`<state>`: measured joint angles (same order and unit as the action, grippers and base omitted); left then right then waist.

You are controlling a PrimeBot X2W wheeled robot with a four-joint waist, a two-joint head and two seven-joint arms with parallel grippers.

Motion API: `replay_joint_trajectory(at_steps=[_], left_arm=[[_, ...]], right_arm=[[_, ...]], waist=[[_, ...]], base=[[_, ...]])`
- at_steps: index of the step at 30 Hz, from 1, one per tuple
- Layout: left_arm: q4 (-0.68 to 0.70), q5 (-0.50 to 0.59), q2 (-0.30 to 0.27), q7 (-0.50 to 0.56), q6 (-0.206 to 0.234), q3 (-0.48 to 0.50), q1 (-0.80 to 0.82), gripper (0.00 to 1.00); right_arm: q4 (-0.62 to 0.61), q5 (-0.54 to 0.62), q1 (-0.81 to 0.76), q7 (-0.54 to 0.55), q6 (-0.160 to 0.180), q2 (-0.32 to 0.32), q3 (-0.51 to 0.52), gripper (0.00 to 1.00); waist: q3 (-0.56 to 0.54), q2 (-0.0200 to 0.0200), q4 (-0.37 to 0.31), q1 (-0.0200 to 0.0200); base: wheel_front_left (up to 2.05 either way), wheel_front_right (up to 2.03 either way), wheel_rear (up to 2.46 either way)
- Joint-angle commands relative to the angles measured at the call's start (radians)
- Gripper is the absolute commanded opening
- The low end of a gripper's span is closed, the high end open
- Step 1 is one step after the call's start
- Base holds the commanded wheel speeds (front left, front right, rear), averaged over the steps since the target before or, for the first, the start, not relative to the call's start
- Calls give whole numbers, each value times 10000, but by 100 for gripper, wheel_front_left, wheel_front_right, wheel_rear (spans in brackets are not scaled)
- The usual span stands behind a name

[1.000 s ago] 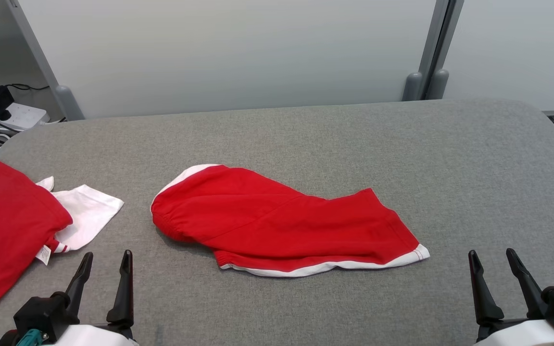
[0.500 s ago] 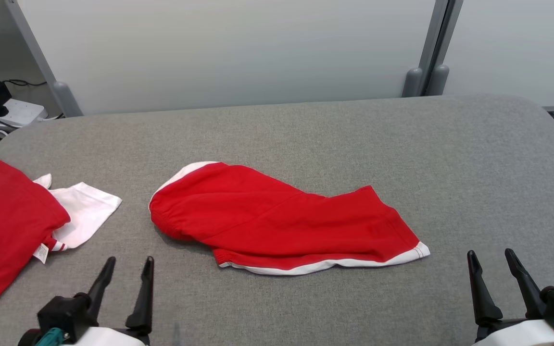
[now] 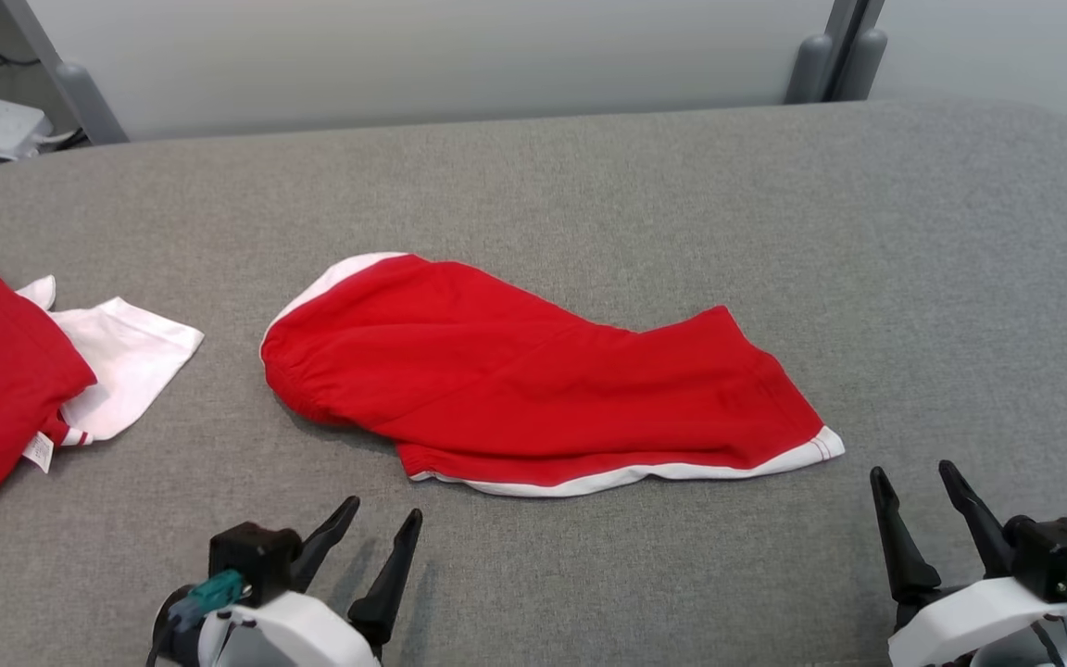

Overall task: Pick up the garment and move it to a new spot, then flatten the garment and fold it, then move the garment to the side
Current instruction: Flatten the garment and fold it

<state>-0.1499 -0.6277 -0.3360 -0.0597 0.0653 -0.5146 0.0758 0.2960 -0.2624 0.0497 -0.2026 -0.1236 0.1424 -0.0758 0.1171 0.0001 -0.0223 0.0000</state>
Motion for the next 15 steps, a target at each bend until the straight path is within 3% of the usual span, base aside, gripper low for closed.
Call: replay_joint_trajectory(at_steps=[1,15], left_arm=[[-39,-99,-93,4,-200,260,737,100],[-1681,90,258,10,-887,-198,2191,100]], right_arm=[[35,-117,393,-76,-71,216,-305,100],[1274,-439,1505,-391,-71,366,-1133,100]], waist=[[237,-1,-14,0],[1026,-1,-223,0]], base=[[0,0,0],[0,0,0]])
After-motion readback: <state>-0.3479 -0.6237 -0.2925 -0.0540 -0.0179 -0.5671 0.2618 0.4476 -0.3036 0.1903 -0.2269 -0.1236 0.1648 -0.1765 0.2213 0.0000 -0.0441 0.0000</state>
